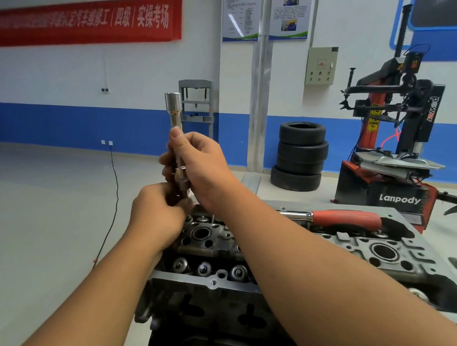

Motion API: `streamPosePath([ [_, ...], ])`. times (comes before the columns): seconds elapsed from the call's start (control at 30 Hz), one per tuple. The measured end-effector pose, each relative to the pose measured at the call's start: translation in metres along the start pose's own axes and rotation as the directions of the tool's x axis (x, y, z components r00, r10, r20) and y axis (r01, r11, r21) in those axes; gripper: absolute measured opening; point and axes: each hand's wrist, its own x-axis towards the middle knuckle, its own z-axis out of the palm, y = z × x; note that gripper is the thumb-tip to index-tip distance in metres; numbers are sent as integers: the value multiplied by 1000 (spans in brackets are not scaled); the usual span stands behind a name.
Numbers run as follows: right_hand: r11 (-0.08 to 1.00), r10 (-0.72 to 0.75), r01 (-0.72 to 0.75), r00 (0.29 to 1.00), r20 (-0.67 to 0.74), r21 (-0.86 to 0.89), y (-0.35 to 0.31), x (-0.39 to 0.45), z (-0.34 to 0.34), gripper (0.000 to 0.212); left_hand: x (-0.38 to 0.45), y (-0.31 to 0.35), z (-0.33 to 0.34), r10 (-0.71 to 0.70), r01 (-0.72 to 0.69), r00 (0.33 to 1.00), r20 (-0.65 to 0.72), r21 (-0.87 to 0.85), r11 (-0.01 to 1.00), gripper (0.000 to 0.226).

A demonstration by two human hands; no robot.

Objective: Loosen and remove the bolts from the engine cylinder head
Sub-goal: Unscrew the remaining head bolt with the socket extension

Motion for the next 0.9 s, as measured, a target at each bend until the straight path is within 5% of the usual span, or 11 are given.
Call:
streamPosePath([
  [0.27,1000,14,-14,1000,4,24,0,-3,0,28,-2,0,-4,-8,12,993,-121,29,1000,23],
  [0.43,1000,-2,1,999,-34,-20,0,1,-1,37,0,0,-1,-2,1,1000,-12,-51,999,12],
  [0.63,1000,22,-22,1000,18,3,2,1,-1,31,-1,2,-3,14,-12,994,-106,17,1000,23],
  [0.8,1000,2,-2,1000,6,-20,2,4,-2,32,-1,-1,0,1,-1,1000,12,-31,1000,16],
  [0.9,1000,26,-26,999,28,7,0,4,1,38,1,-1,-2,16,-15,999,-45,26,1000,15],
])
